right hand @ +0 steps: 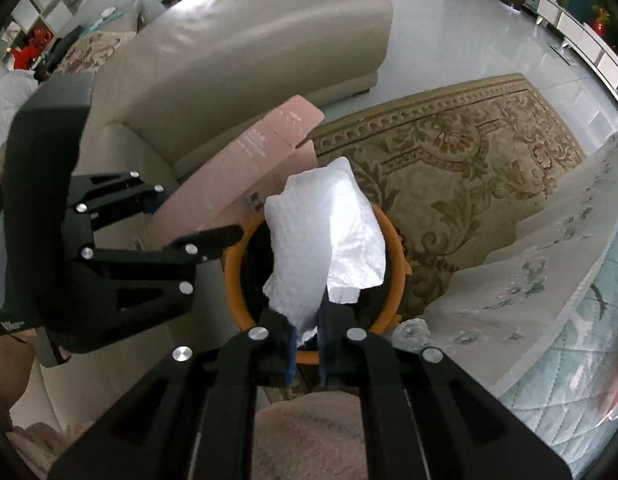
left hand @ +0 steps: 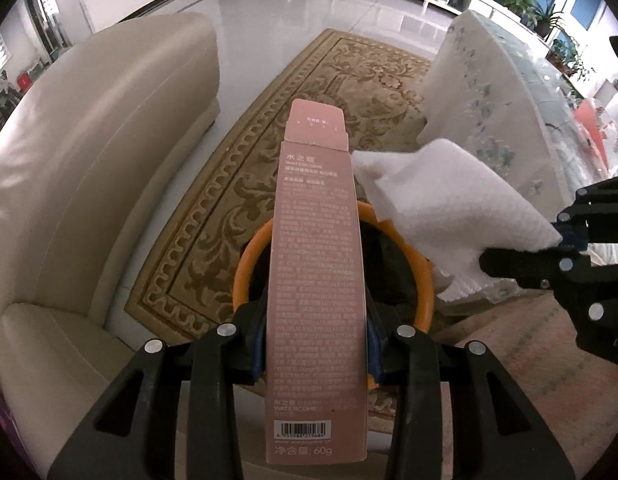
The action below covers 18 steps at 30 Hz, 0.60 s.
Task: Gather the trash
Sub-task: 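Carry the pink box and white tissue with both tools over the bin, then open both tools to drop the pink box and tissue into the bin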
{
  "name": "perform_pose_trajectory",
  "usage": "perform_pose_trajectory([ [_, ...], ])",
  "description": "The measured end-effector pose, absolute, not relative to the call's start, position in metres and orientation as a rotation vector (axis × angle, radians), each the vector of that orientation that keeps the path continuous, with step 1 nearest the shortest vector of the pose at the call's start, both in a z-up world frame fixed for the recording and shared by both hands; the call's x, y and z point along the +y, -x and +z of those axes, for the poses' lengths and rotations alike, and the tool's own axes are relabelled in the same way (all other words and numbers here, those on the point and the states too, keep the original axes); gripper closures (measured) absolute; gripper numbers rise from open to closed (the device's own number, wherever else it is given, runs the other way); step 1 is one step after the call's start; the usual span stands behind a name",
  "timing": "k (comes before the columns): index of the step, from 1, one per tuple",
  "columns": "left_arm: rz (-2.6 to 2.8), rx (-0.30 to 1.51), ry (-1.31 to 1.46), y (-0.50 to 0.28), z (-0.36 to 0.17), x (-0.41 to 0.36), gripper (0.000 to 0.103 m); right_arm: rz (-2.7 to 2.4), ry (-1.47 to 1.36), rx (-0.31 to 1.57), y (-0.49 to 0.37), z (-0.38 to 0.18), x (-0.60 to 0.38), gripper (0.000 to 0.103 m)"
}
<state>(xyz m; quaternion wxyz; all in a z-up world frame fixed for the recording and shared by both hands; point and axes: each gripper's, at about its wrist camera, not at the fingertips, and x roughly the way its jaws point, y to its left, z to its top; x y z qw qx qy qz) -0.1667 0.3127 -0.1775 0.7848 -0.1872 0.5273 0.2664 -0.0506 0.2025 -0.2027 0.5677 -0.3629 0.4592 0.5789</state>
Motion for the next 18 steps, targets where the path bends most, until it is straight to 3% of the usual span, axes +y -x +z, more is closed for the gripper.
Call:
perform_pose_trajectory([
  [2,0.577,1.143,0.414,0.164,-0.181,0.315,0.062,1.362,0.862,1.100,0.051,-0.206,0.207,0.084],
  [5,0.594,1.150,0.411,0.160,-0.184,0.316,0.050,1.353,0.877,1.052,0.054,-0.203,0.211,0.069],
  [9,0.622,1.144,0.393,0.164,-0.184,0.318,0.034,1.349,0.884,1.037,0.053,-0.204,0.213,0.064],
  [13,0.627,1.139,0.403,0.167,-0.182,0.321,0.027,1.350,0.868,1.048,0.051,-0.204,0.212,0.063],
  [18,0.623,1.140,0.397,0.168,-0.180,0.320,0.022,1.349,0.841,1.025,0.049,-0.194,0.206,0.048],
])
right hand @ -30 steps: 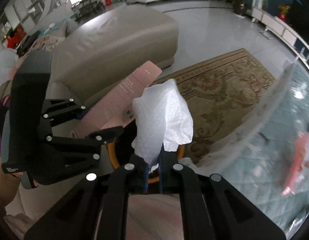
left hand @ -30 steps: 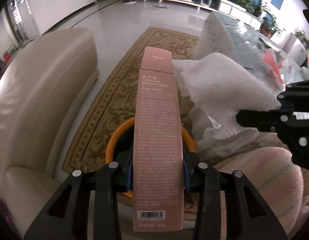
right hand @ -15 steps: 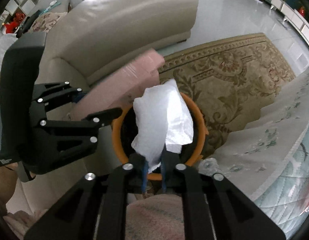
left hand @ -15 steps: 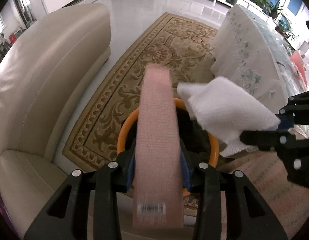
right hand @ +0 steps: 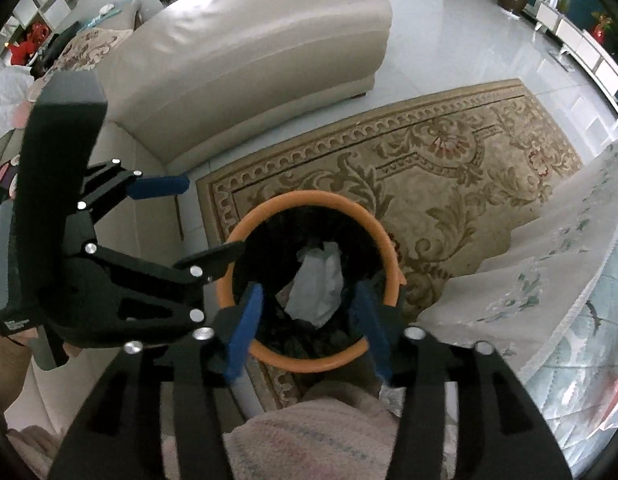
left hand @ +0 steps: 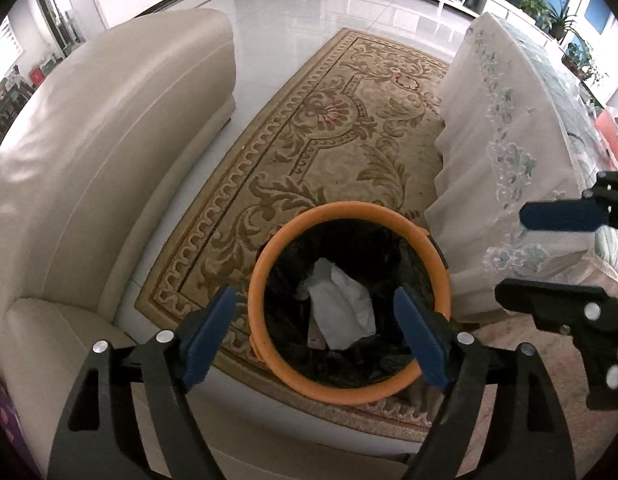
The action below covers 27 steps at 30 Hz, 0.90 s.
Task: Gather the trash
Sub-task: 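Open both tools to drop the pink box and tissue into the bin, then move both tools back over the mattress toward the remaining trash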
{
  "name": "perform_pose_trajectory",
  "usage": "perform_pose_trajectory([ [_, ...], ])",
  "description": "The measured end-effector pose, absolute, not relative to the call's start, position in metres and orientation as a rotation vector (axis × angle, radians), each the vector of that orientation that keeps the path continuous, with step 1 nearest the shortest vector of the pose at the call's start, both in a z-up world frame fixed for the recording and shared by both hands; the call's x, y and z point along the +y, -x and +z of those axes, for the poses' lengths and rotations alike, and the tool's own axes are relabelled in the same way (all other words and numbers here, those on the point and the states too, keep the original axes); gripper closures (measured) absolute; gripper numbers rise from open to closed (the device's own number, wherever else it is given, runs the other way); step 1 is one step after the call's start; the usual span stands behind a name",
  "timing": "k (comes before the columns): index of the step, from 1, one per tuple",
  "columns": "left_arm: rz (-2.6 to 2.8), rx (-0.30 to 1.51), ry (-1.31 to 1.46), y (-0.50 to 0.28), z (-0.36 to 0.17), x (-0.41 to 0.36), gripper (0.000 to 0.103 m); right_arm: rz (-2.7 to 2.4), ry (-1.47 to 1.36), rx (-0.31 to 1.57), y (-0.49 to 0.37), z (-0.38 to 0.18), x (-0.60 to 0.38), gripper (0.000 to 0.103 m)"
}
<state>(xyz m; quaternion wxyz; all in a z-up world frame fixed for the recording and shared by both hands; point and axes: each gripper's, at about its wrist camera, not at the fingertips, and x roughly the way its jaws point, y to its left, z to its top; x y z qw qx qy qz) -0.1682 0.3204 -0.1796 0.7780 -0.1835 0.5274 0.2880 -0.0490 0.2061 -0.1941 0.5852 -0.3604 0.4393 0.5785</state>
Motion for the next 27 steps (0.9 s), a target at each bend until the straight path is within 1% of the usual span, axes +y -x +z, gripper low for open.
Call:
perform_pose_trajectory([
  [4,0.603,1.137,0.390,0.161,-0.173,0.314,0.022,1.344,0.822,1.012,0.048,-0.184,0.195,0.048],
  [6,0.586,1.134,0.391,0.158,-0.167,0.309,0.021,1.342,0.788,1.002,0.043,-0.174,0.182,0.040],
  [7,0.578,1.129,0.390,0.155,-0.163,0.305,0.020,1.336,0.774,0.993,0.041,-0.169,0.177,0.029],
  [8,0.571,1.122,0.387,0.151,-0.158,0.301,0.017,1.318,0.760,0.970,0.036,-0.162,0.168,0.022],
  [9,0.559,1.114,0.379,0.146,-0.153,0.296,0.016,1.299,0.748,0.947,0.031,-0.155,0.159,0.019],
  [11,0.546,1.104,0.346,0.135,-0.143,0.284,0.015,1.271,0.718,0.923,0.021,-0.142,0.140,0.011],
  [12,0.540,1.100,0.330,0.130,-0.138,0.279,0.011,1.246,0.700,0.907,0.014,-0.135,0.128,0.010],
  [15,0.500,1.080,0.284,0.107,-0.124,0.256,0.006,1.191,0.666,0.877,-0.006,-0.119,0.092,0.007],
  [17,0.455,1.071,0.245,0.086,-0.115,0.236,0.006,1.148,0.644,0.854,-0.021,-0.112,0.070,0.005],
  [20,0.419,1.079,0.179,0.053,-0.111,0.210,0.006,1.058,0.606,0.832,-0.050,-0.104,0.028,0.005],
  [27,0.312,1.077,0.132,-0.017,-0.105,0.148,0.006,0.860,0.482,0.872,-0.126,-0.110,-0.058,0.005],
])
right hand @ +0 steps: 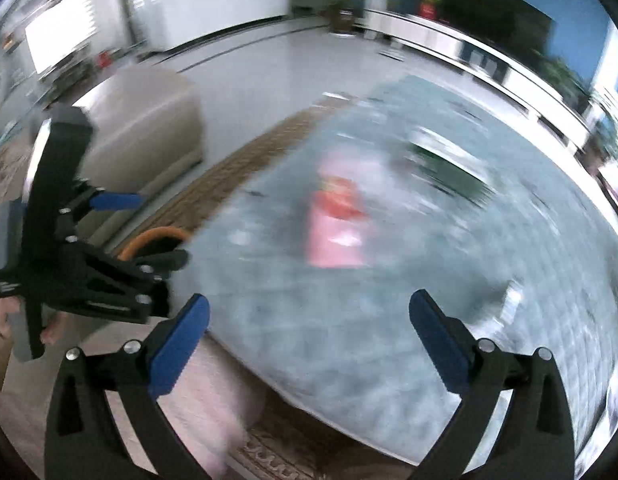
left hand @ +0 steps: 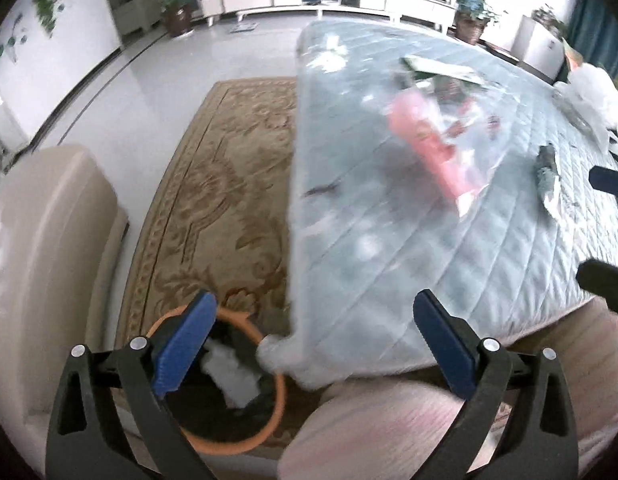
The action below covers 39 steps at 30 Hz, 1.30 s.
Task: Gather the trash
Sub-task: 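Move both tools back over the mattress toward the remaining trash, then grasp the strawberry-print bag with the left tool while the right grasps the teal wrapper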
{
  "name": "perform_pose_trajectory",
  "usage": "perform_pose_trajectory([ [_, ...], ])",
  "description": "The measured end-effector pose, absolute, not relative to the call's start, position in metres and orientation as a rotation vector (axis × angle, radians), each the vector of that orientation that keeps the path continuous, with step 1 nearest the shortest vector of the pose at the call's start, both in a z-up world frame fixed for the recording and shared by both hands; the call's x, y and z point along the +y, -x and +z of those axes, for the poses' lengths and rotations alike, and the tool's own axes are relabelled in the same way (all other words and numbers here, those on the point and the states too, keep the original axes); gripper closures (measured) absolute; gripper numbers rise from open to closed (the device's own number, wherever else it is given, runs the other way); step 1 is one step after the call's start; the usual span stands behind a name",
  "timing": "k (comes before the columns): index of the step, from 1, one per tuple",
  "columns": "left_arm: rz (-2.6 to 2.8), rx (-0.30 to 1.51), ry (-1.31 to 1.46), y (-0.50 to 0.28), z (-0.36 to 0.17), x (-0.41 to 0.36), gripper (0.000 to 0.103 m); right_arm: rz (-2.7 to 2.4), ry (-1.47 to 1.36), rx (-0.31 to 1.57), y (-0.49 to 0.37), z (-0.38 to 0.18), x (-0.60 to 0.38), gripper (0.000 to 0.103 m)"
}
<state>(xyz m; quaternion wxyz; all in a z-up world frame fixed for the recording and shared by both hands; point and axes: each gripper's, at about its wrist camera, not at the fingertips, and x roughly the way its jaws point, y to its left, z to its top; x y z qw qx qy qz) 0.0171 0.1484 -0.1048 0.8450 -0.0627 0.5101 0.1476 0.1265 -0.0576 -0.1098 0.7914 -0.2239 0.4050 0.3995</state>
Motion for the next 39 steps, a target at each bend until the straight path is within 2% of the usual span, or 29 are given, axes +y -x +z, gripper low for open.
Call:
perform_pose_trajectory([
  [5,0.255,1.080,0.089,-0.060,-0.104,0.114,0.006,0.726,0.412,0.905,-0.174,-0.123,-0.103,0.005],
  [8,0.232,1.080,0.080,-0.077,-0.105,0.099,0.006,0.620,0.457,0.874,-0.192,-0.134,-0.116,0.005],
  [14,0.221,1.106,0.070,-0.106,-0.116,0.084,0.006,0.593,0.407,0.942,-0.228,-0.155,-0.126,0.005],
  [30,0.196,1.136,0.130,-0.139,-0.138,0.082,0.008,0.600,0.362,1.026,-0.257,-0.181,-0.125,0.006],
  [31,0.194,1.131,0.127,-0.141,-0.138,0.081,0.011,0.604,0.362,1.027,-0.257,-0.182,-0.125,0.015],
  [32,0.191,1.129,0.127,-0.142,-0.138,0.081,0.024,0.615,0.368,1.045,-0.257,-0.184,-0.123,0.025],
  [33,0.189,1.129,0.128,-0.142,-0.138,0.080,0.050,0.628,0.369,1.066,-0.258,-0.187,-0.121,0.060],
  [34,0.188,1.135,0.131,-0.143,-0.139,0.081,0.059,0.637,0.364,1.085,-0.259,-0.189,-0.121,0.076],
  [35,0.197,1.129,0.128,-0.144,-0.138,0.081,0.064,0.633,0.365,1.075,-0.257,-0.188,-0.122,0.076],
  [38,0.162,1.129,0.184,-0.141,-0.136,0.085,0.090,0.639,0.386,1.041,-0.250,-0.183,-0.121,0.077],
  [39,0.159,1.127,0.195,-0.140,-0.135,0.086,0.090,0.641,0.386,1.033,-0.247,-0.181,-0.121,0.077],
])
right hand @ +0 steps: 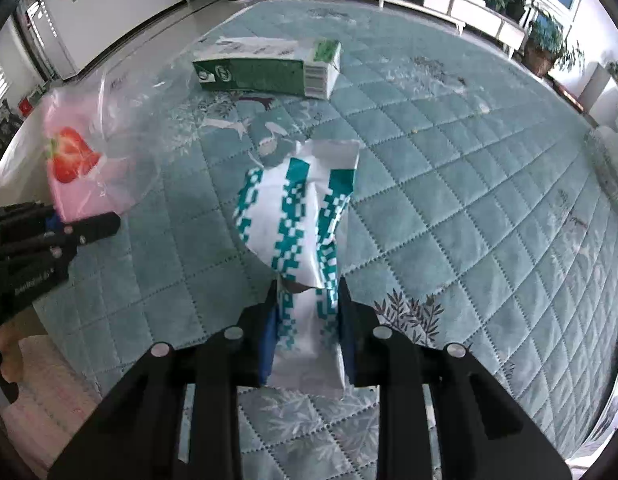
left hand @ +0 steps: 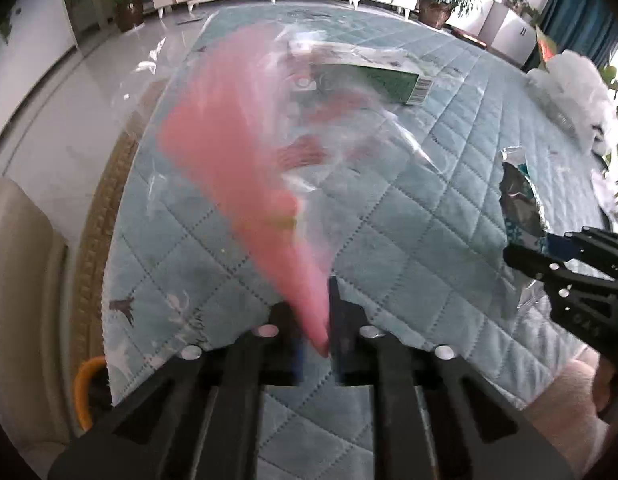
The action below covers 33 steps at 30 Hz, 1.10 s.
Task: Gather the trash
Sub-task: 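Grasp the strawberry-print bag with the left tool while the right grasps the teal wrapper, then carry the strawberry bag and teal wrapper with both tools over the bin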
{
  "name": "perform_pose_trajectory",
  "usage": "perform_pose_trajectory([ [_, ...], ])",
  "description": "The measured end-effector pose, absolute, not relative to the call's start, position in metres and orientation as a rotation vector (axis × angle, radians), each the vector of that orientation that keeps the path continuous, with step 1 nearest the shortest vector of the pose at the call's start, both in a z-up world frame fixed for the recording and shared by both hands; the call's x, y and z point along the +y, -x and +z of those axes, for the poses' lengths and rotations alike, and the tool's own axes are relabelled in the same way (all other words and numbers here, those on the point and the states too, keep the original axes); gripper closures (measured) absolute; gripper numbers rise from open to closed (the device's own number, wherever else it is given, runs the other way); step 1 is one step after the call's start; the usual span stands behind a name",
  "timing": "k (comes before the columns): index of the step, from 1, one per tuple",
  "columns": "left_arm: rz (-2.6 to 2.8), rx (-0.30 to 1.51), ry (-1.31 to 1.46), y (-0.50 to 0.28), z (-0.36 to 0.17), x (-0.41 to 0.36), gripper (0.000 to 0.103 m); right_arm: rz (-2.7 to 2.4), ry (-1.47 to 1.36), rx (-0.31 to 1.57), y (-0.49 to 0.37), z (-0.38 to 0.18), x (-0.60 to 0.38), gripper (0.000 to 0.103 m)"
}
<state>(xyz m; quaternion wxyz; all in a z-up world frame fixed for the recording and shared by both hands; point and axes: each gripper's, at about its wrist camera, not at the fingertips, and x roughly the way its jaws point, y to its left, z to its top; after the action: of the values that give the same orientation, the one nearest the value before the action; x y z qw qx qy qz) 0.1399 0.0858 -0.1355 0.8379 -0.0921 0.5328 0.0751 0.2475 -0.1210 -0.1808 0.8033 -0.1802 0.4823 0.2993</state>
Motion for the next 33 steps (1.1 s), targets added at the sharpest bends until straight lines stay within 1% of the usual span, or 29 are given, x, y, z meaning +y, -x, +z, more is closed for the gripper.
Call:
perform_pose_trajectory([
  [8,0.165,1.089,0.200,-0.120,-0.121,0.092,0.091,0.718,0.378,0.999,-0.222,-0.157,-0.117,0.077],
  [15,0.184,1.048,0.172,-0.084,-0.102,0.105,0.091,0.848,0.431,0.957,-0.181,-0.135,-0.077,0.077],
  [23,0.246,1.047,0.226,-0.013,-0.097,0.159,0.091,1.032,0.513,0.965,-0.115,-0.130,-0.012,0.077],
  [33,0.293,1.066,0.440,0.089,-0.122,0.240,0.091,1.263,0.665,0.967,-0.028,-0.143,0.079,0.076],
])
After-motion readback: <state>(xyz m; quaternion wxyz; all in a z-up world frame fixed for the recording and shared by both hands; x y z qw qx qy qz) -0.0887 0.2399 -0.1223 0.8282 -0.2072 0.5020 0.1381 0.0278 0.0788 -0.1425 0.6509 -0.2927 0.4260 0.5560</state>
